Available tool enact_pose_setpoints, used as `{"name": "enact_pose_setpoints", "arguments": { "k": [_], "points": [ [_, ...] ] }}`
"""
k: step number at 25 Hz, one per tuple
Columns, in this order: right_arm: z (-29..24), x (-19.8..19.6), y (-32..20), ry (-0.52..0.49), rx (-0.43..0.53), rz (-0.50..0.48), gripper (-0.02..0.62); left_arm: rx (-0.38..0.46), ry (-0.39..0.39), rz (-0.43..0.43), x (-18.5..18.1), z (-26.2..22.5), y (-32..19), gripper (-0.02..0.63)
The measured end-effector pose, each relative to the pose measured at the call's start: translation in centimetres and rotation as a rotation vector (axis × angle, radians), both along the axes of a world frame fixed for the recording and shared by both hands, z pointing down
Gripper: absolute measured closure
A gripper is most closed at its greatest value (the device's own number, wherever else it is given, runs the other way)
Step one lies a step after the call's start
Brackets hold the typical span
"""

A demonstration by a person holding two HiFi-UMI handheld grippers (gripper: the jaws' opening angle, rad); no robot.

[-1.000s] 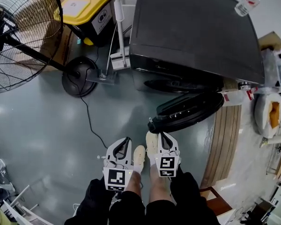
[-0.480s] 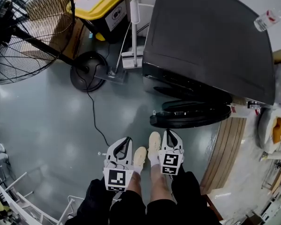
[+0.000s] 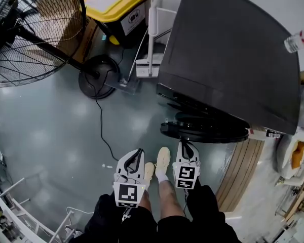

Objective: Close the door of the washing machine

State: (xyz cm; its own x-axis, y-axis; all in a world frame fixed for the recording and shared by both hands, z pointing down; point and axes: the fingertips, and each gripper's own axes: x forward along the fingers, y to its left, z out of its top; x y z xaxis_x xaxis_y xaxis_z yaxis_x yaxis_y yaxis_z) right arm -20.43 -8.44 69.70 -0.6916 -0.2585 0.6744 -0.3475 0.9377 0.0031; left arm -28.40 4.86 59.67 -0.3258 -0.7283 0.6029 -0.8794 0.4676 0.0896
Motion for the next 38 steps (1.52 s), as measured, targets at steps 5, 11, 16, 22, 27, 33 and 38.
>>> {"name": "enact_pose_setpoints", "arguments": {
  "k": [5, 11, 16, 22, 27, 33, 38],
  "points": [
    [-0.1, -1.2, -1.2, -0.003, -0.002, -0.03, 0.577, -0.001, -0.004, -0.028, -1.1, -0.1, -1.2, 0.577],
    [-0.1, -2.8, -2.9, -0.006, 0.003, -0.04, 0.577, -0.005, -0.002, -0.053, -2.1, 0.1, -2.2, 0.577],
    [-0.1, -4.1, -3.9, -0.006, 0.006, -0.046, 0.577, -0.005, -0.004, -0.069, -3.1, 0.1, -2.7, 0.577],
    [-0.1, -5.4, -5.1, -0.009, 0.006, -0.038, 0.578, -0.006, -0.007, -0.09, -4.2, -0.1, -3.2, 0.577],
    [0.0, -6.3, -5.2, -0.008, -0.015, -0.059, 0.578, -0.004, -0.01, -0.109, -5.0, -0.2, -3.3, 0.577],
    [-0.3, -6.5, -5.8, -0.011, -0.016, -0.058, 0.579, 0.006, -0.022, -0.109, -5.4, -1.2, -4.2, 0.577],
    [0.1, -6.3, -5.8, -0.012, 0.006, -0.054, 0.578, 0.01, -0.031, -0.117, -5.8, -1.2, -3.7, 0.577]
  ]
}}
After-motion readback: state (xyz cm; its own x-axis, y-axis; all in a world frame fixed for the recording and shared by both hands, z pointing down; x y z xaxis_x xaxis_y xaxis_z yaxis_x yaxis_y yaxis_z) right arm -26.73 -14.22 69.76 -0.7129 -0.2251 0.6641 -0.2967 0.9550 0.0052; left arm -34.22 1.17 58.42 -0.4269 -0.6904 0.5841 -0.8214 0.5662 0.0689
